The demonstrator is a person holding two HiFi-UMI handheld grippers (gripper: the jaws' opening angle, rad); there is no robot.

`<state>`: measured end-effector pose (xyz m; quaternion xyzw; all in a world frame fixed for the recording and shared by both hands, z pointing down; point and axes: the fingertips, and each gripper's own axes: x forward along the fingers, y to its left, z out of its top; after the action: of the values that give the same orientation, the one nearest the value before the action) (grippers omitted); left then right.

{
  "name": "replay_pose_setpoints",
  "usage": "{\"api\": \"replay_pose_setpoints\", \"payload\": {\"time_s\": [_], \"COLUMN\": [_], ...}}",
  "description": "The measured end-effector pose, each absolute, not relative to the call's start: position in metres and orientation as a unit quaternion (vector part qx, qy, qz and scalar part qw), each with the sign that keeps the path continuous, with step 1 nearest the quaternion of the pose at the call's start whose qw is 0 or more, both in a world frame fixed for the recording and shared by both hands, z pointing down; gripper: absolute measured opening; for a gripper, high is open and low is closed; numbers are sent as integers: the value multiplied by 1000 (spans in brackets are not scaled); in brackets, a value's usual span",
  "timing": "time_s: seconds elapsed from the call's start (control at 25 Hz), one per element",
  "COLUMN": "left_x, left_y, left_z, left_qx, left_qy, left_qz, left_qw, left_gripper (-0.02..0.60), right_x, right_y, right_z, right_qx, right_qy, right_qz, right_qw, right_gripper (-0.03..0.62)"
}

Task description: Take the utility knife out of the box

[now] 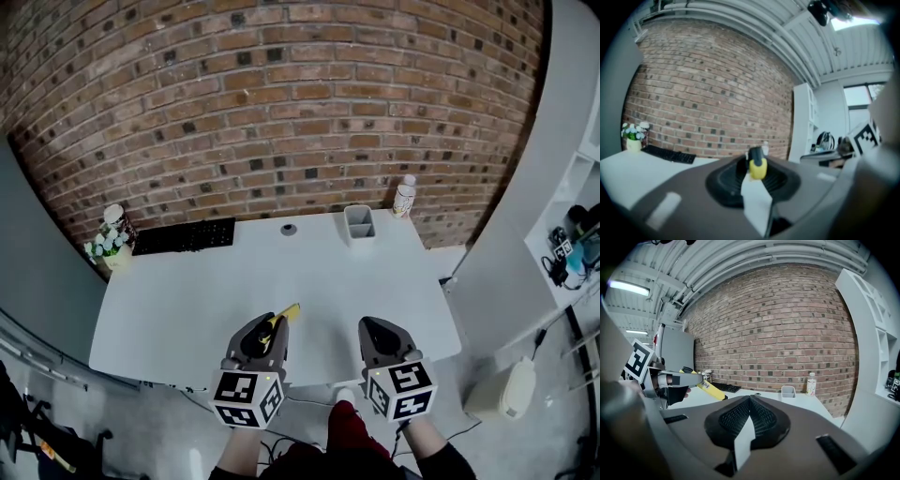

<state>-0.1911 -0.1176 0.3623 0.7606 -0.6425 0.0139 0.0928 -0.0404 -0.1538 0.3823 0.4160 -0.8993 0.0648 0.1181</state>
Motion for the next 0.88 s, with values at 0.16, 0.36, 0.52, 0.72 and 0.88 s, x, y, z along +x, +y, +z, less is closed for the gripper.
{"api": "replay_pose_setpoints", "payload": {"time_s": [0.16, 0.36, 0.52, 0.72, 0.88], "left_x": [-198, -203, -206, -211, -213], "left_y": [-100, -81, -68, -53, -42], "left_z": [364, 370, 371, 375, 377], "left_qx": [758, 755, 753, 751, 751], "left_qy": [-646, -649, -650, -653, -652], "left_qz": [16, 23, 32, 35, 35], "left_qw": [93, 96, 92, 94, 97], "left_gripper": [76, 75, 75, 75, 76], "right_x": [-44, -47, -48, -51, -51], "right_y": [-141, -125, -115, -102, -92], "right_z": [381, 380, 380, 384, 385], "right_qx": [416, 410, 408, 404, 404], "right_qy": [-899, -903, -903, -905, -904], "right_qz": [65, 59, 58, 61, 60], "right_qw": [117, 117, 119, 122, 124], "right_gripper": [8, 8, 8, 8, 8]}}
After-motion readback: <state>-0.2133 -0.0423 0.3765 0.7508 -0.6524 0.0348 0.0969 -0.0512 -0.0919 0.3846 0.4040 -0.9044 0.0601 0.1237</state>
